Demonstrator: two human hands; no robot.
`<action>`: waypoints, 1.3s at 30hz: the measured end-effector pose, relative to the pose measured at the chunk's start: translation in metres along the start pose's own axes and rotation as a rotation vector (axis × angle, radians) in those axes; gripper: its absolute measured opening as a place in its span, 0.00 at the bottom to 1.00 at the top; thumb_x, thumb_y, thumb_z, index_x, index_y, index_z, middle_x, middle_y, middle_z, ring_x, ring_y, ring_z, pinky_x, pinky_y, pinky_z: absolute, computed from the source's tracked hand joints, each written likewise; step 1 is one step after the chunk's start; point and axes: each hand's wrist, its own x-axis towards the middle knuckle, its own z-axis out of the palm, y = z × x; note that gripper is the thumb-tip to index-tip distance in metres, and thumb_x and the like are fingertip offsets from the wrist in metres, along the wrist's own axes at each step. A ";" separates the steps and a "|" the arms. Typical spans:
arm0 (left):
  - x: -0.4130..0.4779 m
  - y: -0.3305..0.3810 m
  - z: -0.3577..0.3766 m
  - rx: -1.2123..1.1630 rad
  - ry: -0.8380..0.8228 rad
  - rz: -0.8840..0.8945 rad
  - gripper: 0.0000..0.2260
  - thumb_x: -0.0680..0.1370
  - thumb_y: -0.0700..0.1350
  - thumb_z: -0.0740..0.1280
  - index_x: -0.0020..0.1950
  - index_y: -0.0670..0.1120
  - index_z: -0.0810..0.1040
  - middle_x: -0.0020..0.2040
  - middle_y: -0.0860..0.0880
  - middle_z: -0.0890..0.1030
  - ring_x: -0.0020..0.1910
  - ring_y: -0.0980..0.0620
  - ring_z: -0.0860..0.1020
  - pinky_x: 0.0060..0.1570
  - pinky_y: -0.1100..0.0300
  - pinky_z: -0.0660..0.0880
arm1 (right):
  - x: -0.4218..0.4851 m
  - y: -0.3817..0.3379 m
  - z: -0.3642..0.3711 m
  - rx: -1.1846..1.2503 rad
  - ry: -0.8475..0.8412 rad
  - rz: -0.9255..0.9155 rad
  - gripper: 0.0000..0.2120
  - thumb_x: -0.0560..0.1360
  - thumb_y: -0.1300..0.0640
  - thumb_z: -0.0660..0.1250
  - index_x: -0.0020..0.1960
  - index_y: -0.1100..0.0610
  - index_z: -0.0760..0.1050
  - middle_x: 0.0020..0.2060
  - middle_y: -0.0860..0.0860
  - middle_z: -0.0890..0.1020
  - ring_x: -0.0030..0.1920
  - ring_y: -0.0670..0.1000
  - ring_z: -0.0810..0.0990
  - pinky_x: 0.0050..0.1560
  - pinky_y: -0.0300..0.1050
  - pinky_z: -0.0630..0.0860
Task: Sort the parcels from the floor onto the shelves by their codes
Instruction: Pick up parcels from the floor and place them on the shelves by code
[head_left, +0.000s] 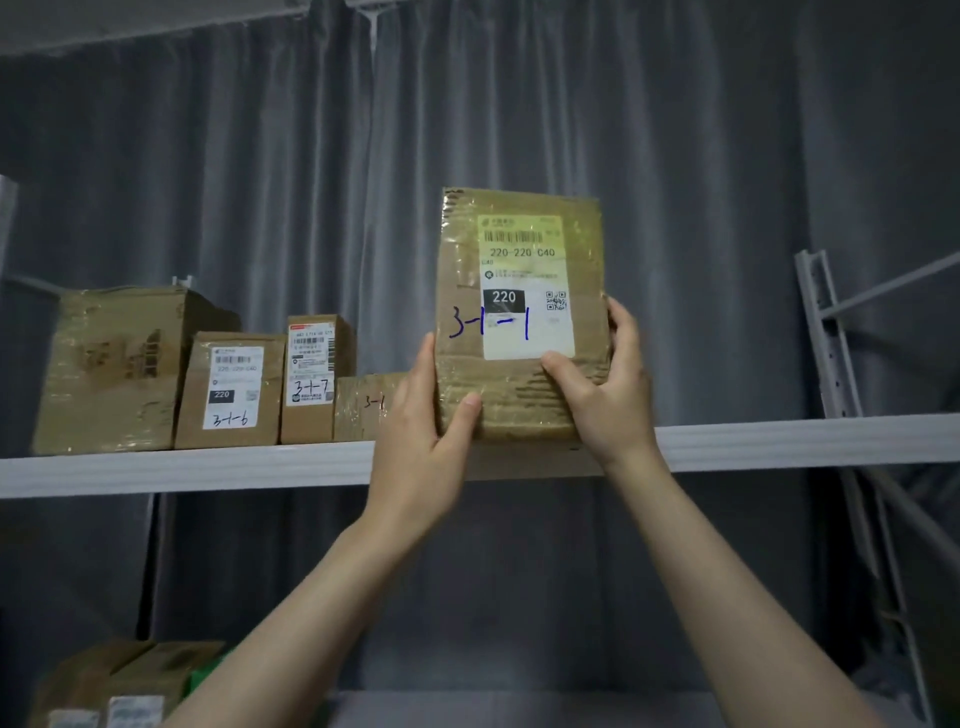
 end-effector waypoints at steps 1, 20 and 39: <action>0.001 -0.009 0.007 -0.011 -0.026 -0.020 0.32 0.77 0.59 0.60 0.79 0.53 0.58 0.73 0.54 0.71 0.72 0.56 0.68 0.71 0.48 0.66 | 0.000 0.011 -0.001 -0.028 -0.003 0.015 0.36 0.67 0.49 0.71 0.72 0.51 0.65 0.59 0.41 0.79 0.59 0.40 0.78 0.62 0.38 0.74; 0.049 -0.047 0.045 0.004 0.159 -0.030 0.27 0.78 0.62 0.53 0.73 0.52 0.69 0.64 0.55 0.79 0.63 0.55 0.76 0.63 0.50 0.72 | 0.054 0.054 0.007 -0.120 -0.001 -0.115 0.29 0.69 0.53 0.73 0.68 0.54 0.71 0.52 0.32 0.75 0.54 0.28 0.73 0.52 0.23 0.69; 0.095 -0.054 0.063 0.067 0.209 -0.010 0.22 0.80 0.57 0.55 0.70 0.52 0.74 0.62 0.55 0.80 0.61 0.53 0.77 0.61 0.50 0.72 | 0.094 0.063 0.016 -0.179 0.053 -0.193 0.24 0.64 0.50 0.73 0.58 0.54 0.75 0.51 0.40 0.78 0.52 0.40 0.77 0.57 0.36 0.74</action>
